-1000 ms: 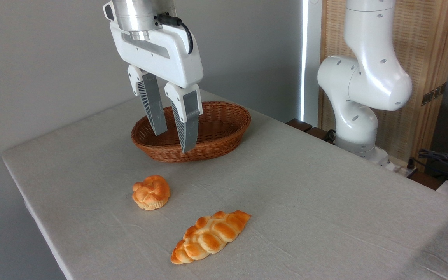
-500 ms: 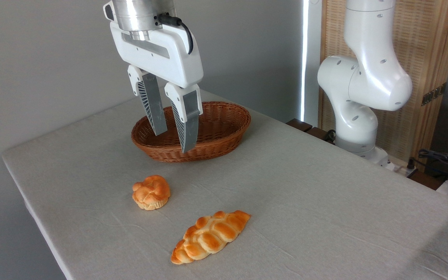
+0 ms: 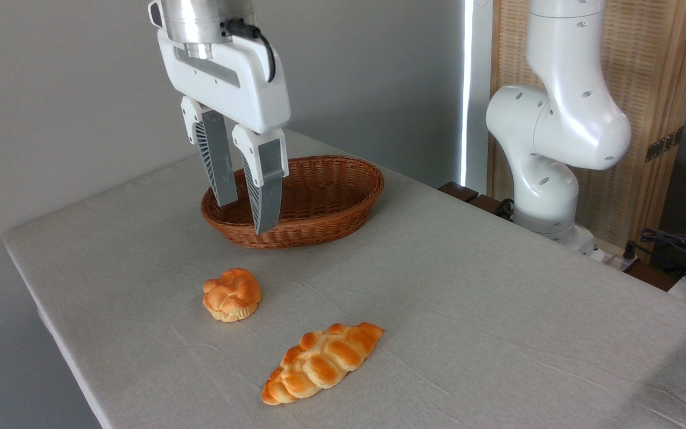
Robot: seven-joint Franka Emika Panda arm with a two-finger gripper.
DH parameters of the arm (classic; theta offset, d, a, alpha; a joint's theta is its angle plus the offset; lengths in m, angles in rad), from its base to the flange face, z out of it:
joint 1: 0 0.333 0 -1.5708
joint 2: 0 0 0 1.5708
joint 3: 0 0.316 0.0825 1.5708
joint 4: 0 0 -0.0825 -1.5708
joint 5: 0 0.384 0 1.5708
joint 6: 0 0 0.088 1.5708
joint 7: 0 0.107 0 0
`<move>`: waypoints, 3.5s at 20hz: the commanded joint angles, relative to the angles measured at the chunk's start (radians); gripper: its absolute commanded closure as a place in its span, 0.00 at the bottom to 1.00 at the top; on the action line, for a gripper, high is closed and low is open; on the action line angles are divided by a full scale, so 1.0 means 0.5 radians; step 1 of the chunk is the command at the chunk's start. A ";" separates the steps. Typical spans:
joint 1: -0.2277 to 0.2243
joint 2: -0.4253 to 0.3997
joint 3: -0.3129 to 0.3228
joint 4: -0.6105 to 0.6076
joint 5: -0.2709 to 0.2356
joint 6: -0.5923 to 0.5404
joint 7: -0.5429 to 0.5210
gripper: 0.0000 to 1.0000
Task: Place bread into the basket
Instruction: 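Lower the gripper onto the small round bread roll, then close the gripper fingers around the round roll, then lift the round roll and carry it over the wicker basket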
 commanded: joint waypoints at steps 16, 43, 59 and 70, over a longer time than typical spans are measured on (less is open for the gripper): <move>-0.016 0.135 -0.369 -0.639 -0.016 0.875 0.010 0.00; 0.003 0.227 -0.421 -0.713 0.005 0.921 0.105 0.75; 0.006 -0.174 -0.390 -0.596 -0.323 0.557 0.075 0.74; -0.470 -0.221 -0.427 -0.685 -0.345 0.418 -0.082 0.68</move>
